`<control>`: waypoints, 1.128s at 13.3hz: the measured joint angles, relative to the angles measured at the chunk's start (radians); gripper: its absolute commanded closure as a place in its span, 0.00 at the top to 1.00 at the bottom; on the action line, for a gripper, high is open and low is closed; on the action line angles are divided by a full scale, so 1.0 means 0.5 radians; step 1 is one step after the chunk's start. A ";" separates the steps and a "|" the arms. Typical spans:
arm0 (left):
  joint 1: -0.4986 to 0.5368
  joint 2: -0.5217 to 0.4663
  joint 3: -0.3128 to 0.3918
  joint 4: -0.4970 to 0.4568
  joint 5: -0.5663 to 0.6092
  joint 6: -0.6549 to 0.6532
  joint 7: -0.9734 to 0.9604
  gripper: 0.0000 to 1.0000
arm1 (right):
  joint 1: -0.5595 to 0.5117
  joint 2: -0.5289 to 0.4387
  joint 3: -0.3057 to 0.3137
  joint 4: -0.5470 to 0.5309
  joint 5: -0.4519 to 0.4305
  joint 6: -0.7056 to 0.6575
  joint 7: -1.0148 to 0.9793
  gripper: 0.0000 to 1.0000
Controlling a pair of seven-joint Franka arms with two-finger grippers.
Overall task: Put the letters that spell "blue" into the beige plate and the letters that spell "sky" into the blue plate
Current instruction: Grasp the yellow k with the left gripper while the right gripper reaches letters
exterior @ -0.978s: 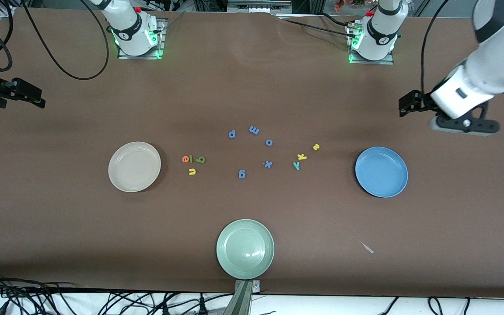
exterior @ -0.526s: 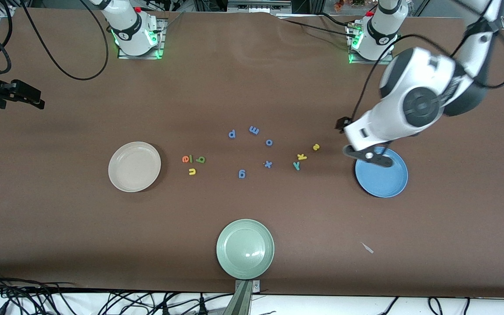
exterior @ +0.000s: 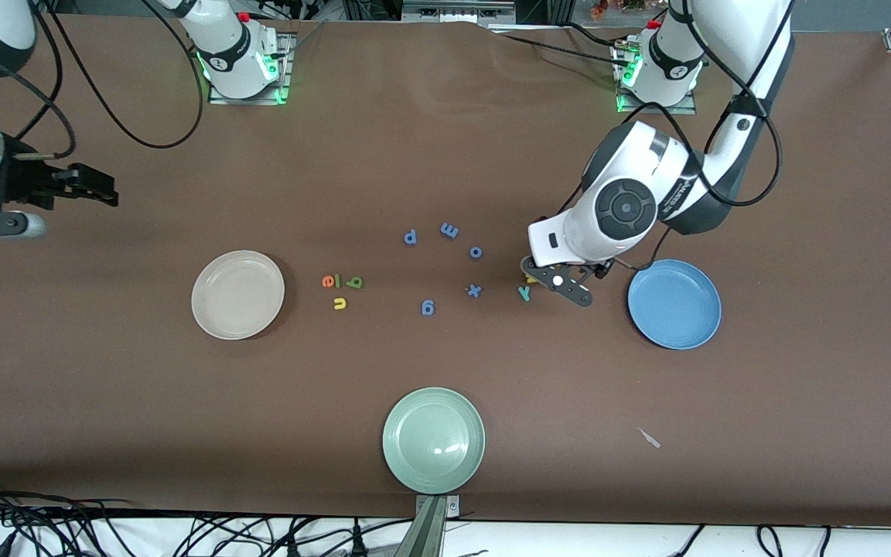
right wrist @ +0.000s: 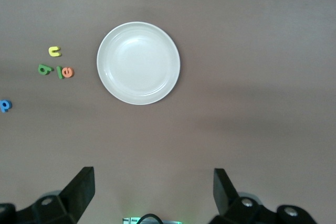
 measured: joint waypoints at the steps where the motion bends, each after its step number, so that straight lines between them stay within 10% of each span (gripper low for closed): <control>1: -0.011 0.019 0.000 -0.021 0.006 0.051 0.083 1.00 | 0.010 0.028 0.002 -0.001 0.001 0.000 0.000 1.00; 9: -0.144 0.064 0.000 -0.614 0.061 0.928 0.320 1.00 | 0.120 0.212 0.059 -0.206 0.041 0.468 0.128 1.00; 15: -0.169 0.210 0.006 -0.680 0.346 1.196 0.331 0.95 | 0.160 0.463 0.258 -0.545 0.037 1.206 0.456 1.00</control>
